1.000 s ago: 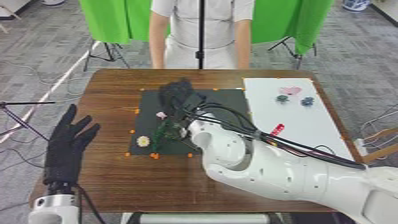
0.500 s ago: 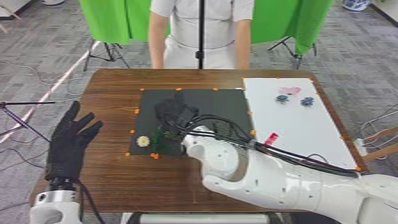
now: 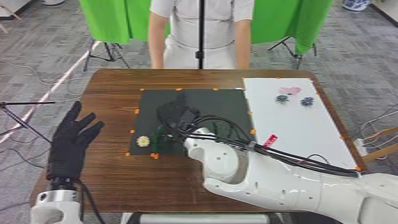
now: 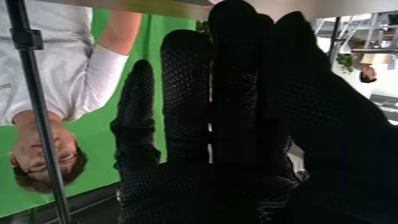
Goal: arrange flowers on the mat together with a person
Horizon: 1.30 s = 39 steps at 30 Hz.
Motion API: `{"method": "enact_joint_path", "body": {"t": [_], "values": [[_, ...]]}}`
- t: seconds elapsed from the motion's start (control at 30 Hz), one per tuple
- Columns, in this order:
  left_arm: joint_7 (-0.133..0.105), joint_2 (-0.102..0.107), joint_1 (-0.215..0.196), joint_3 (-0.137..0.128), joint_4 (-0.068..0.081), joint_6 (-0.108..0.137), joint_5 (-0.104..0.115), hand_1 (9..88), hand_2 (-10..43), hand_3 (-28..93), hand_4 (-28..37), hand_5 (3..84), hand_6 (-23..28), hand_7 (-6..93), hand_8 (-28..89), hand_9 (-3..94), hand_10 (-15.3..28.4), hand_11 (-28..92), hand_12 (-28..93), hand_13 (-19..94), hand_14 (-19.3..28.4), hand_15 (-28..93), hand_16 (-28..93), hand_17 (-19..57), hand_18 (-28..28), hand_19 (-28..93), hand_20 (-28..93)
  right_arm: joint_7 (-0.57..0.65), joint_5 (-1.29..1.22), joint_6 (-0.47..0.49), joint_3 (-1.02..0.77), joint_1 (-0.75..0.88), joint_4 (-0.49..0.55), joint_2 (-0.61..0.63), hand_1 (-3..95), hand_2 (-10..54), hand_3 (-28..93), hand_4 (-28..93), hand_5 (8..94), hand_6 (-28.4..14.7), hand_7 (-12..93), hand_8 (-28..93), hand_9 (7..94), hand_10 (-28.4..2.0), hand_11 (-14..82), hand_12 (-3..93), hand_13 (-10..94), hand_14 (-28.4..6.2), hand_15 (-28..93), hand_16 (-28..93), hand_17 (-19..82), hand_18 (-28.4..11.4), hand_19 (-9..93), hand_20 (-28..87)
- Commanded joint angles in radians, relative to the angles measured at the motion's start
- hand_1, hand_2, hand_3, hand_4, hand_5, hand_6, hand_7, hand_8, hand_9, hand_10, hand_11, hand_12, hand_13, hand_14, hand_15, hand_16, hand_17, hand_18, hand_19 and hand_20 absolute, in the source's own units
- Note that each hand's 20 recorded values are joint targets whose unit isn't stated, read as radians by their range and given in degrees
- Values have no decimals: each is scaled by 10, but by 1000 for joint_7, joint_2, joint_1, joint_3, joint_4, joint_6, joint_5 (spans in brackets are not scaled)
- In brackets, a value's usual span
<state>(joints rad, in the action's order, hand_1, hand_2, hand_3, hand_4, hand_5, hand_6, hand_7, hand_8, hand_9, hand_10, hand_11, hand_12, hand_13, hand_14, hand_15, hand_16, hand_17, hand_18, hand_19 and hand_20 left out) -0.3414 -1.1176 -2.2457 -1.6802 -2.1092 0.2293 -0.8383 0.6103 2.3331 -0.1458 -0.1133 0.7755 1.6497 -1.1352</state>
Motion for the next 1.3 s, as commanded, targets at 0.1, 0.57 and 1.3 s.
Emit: {"method": "enact_joint_path", "body": {"t": [0.1, 0.57, 1.3], "values": [[-26, -1, -48, -4, -8, 9, 1, 210, 48, 768, -283, 262, 1, 109, -96, 306, 143, 143, 112, 251, 203, 305, -43, -85, 254, 509, 51, -66, -262, -7, -310, 167, 240, 94, 385, -78, 696, -244, 627, 39, 215, -125, 683, -107, 304, 189, 573, -92, 619, 156, 137, -200, 646, 389], [-54, 26, -33, -6, 2, 27, 2, 196, 46, 758, -283, 267, -14, 110, -99, 300, 140, 131, 116, 247, 201, 293, -38, -88, 254, 496, 47, -81, -1003, 6, -1127, 750, 456, 76, 278, 8, 676, -234, 492, 4, 155, -117, 520, -150, 189, 164, 418, -161, 462, 127, 38, -207, 507, 290], [-21, -42, -31, 48, 23, -2, -25, 192, 44, 757, -283, 266, -34, 106, -97, 295, 136, 121, 120, 245, 196, 283, -31, -91, 251, 481, 49, -611, -1338, -38, -1419, 1269, 474, 48, 207, 82, 681, -269, 359, 30, 101, -92, 377, -136, 40, 176, 307, -183, 123, 298, 21, -183, 291, 232]]}}
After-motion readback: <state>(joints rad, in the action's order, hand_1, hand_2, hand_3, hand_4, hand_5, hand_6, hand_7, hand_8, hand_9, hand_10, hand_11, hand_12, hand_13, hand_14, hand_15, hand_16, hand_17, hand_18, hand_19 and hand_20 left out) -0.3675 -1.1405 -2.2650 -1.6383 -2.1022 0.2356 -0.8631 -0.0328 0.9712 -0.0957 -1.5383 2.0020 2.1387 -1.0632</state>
